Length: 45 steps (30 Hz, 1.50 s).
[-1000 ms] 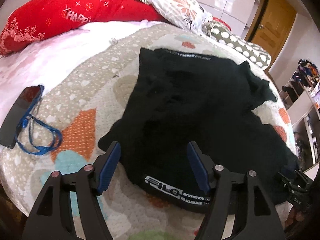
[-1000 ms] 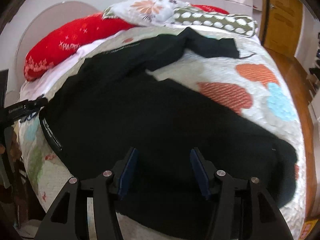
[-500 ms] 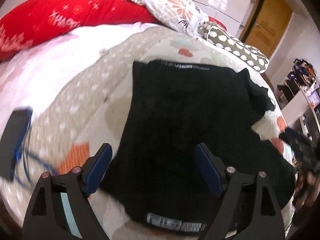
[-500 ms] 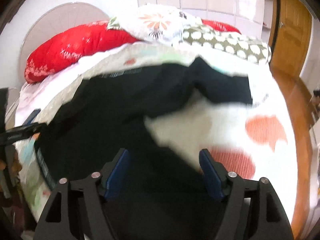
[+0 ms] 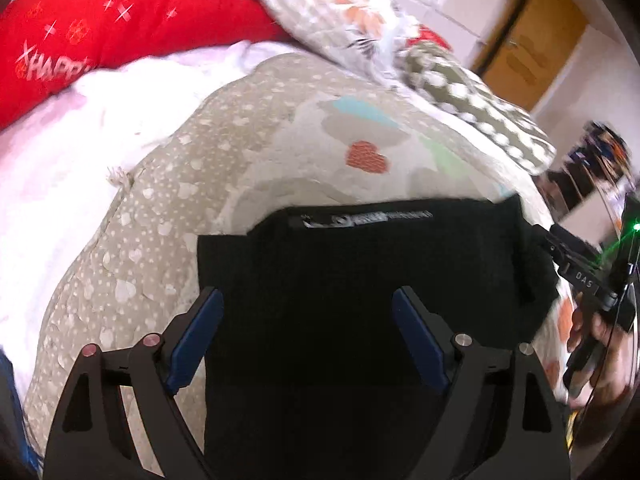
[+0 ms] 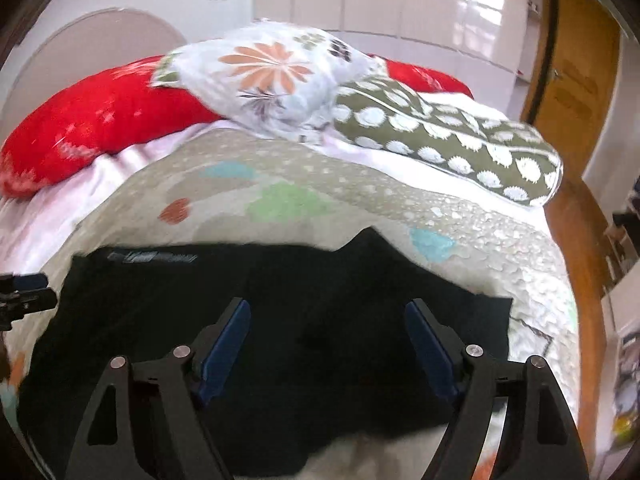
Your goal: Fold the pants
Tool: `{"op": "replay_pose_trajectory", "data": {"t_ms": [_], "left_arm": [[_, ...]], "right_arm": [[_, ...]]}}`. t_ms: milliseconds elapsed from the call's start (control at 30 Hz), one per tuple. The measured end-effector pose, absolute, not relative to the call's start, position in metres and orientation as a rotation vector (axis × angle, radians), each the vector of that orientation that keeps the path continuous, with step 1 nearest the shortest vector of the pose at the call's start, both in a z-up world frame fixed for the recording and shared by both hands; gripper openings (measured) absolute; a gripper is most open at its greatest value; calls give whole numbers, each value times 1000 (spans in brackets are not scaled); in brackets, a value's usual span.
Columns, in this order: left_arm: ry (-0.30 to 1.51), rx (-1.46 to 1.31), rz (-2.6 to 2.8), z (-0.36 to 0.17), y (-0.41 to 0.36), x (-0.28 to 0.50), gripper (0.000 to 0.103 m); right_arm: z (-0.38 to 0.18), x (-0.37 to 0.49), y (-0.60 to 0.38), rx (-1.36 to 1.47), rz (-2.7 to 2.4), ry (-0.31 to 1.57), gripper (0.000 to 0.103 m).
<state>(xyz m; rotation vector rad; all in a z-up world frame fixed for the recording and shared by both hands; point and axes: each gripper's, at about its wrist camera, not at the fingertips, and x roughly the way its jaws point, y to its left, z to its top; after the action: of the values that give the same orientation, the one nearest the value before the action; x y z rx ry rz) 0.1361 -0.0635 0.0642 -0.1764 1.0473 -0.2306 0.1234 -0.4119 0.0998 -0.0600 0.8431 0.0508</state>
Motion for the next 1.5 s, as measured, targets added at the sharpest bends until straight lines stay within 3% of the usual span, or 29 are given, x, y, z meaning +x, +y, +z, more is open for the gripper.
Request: {"op": "replay_pose_trajectory", "data": {"t_ms": [67, 133, 167, 200, 367, 633, 933, 1333, 1400, 1467, 1500], "left_arm": [[1065, -213, -236, 63, -63, 134, 87], [1057, -219, -246, 65, -62, 129, 87], [1047, -204, -243, 67, -62, 124, 87], [1039, -186, -241, 69, -62, 120, 87], [1024, -159, -262, 73, -61, 112, 87], [1038, -432, -359, 70, -51, 98, 87], [1022, -596, -376, 59, -44, 57, 97], [1001, -587, -314, 44, -48, 55, 97], [981, -557, -305, 46, -51, 55, 82], [975, -505, -302, 52, -54, 55, 26], [972, -478, -310, 56, -55, 53, 18]], "right_arm": [[88, 147, -417, -64, -1, 862, 81], [73, 170, -423, -74, -31, 899, 74], [65, 180, -426, -72, -51, 932, 42], [59, 186, -429, -53, -48, 960, 2], [82, 156, -435, 29, 57, 872, 3], [144, 7, -434, 19, 239, 666, 2], [104, -118, -425, 48, 314, 711, 2], [69, -139, -435, 167, 302, 755, 2], [73, -141, -436, 168, 297, 741, 2], [79, -144, -439, 171, 293, 726, 2], [84, -146, -441, 169, 286, 715, 2]]}}
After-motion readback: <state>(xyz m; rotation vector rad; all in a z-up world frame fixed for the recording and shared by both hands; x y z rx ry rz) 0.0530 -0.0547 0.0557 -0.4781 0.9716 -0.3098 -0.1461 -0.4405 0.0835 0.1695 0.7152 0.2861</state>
